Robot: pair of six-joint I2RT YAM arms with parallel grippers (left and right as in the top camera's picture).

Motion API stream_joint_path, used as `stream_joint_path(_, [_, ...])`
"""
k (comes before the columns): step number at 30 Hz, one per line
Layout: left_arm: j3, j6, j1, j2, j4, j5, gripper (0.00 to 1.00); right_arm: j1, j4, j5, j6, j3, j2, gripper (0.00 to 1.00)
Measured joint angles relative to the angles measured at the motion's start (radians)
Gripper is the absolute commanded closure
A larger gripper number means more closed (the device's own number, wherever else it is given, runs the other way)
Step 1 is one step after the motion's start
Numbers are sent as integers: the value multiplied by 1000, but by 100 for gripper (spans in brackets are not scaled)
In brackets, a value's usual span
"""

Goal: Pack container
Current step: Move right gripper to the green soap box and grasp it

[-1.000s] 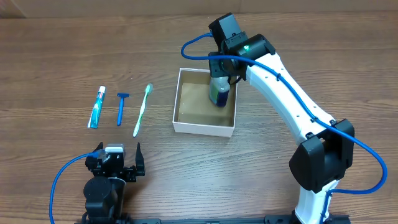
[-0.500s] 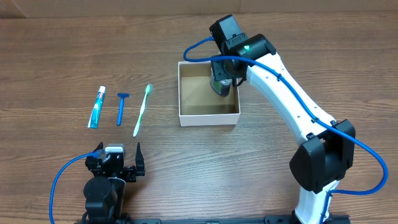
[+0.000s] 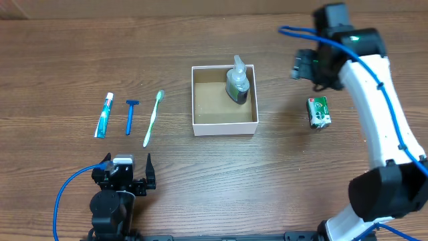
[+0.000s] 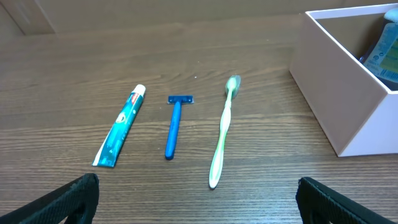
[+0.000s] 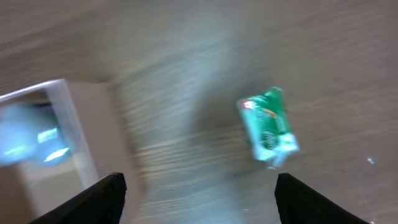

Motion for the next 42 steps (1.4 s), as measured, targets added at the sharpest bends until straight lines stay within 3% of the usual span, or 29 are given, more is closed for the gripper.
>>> stream_joint_path(6, [0, 0, 0, 0, 1, 0, 0, -146, 126, -58, -79, -220, 0, 15])
stream_joint_path(13, [0, 0, 0, 0, 0, 0, 0, -163, 426, -95, -174, -502, 6, 17])
stream_joint_path(23, [0, 0, 0, 0, 0, 0, 0, -168, 498, -66, -196, -515, 103, 18])
stream_joint_path(26, [0, 0, 0, 0, 0, 0, 0, -174, 508, -51, -196, -515, 130, 25])
stream_joint_path(29, [0, 0, 0, 0, 0, 0, 0, -171, 505, -49, -197, -515, 165, 20])
stream_joint_path(34, [0, 0, 0, 0, 0, 0, 0, -169, 514, -55, -199, -515, 165, 49])
stream_joint_path(42, [0, 0, 0, 0, 0, 0, 0, -169, 404, -97, -195, -493, 165, 49])
